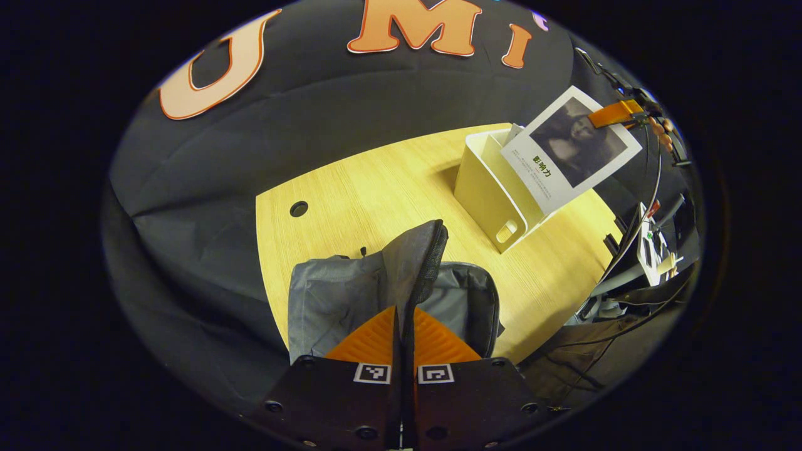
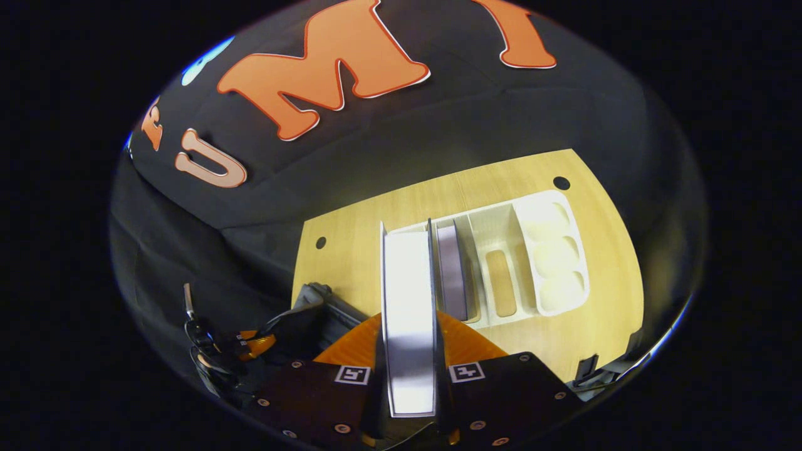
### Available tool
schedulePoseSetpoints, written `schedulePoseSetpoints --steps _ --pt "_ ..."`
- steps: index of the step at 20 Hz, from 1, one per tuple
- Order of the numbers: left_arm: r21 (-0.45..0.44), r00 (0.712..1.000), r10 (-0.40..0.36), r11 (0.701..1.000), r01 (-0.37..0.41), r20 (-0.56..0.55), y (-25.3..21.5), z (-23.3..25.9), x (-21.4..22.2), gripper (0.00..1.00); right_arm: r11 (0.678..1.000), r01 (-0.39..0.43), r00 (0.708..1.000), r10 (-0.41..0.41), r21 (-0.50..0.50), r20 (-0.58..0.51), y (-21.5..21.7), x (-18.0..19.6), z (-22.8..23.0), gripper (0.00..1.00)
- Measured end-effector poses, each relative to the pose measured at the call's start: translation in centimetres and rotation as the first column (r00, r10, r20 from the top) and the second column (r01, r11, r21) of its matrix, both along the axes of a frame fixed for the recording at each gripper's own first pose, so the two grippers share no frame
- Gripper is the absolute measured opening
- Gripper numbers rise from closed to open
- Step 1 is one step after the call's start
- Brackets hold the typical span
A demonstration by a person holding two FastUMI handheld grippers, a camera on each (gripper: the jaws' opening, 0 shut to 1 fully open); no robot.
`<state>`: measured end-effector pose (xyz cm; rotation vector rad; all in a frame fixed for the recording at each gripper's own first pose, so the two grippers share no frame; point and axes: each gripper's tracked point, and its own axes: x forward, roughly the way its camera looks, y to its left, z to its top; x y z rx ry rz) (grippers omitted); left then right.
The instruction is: Open the schoolbag, grab two books from the bookshelf and put them into the schoolbag.
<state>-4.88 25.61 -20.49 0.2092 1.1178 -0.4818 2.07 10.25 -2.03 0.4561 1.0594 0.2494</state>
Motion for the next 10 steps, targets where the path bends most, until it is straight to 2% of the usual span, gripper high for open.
schedulePoseSetpoints --steps 3,10 --pt "0.021 1.000 -0.013 1.000 0.013 0.017 0.0 0.1 -0.5 0.02 0.998 -0.040 0.999 0.040 0.038 -0.003 1.1 -1.5 -0.9 0.31" --pt "-0.005 1.000 0.000 1.000 0.000 0.020 -1.1 -0.1 -1.0 0.01 0.981 -0.102 0.994 0.105 0.167 -0.007 5.3 -6.1 -1.2 0.31"
